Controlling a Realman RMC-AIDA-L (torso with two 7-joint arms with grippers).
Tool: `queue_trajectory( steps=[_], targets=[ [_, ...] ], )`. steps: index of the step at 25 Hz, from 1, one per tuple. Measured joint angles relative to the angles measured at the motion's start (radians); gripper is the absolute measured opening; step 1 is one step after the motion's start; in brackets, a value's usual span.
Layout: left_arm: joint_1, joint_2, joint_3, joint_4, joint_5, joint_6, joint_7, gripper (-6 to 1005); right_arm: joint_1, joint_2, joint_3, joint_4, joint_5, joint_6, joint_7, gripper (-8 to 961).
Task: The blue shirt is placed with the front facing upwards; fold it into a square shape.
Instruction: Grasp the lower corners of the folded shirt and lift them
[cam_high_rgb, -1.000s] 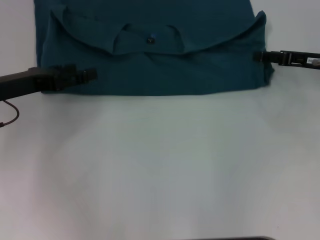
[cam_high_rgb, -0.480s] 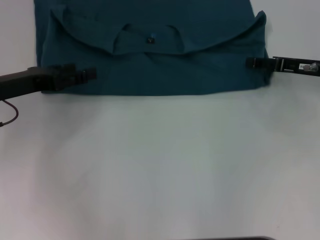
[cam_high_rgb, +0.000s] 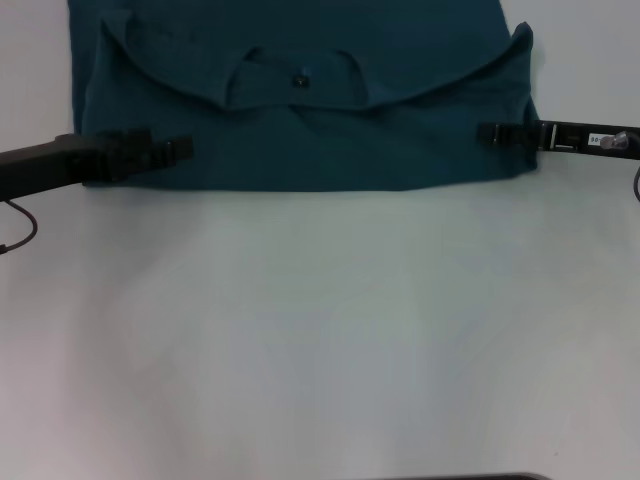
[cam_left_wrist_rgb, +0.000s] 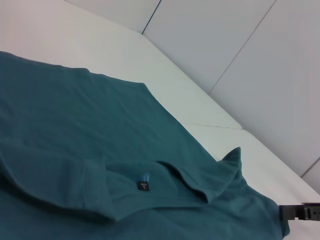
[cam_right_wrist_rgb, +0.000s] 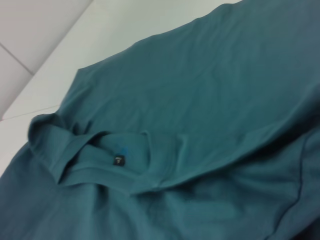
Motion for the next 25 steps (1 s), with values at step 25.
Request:
queue_trajectory(
  steps=[25],
  targets=[
    [-0.003,-0.003,-0.001,0.011,-0.002,0.001,0.000,860,-0.013,-0.017,-0.001,0.000,-0.006,0.011,-0.010,557]
  ],
)
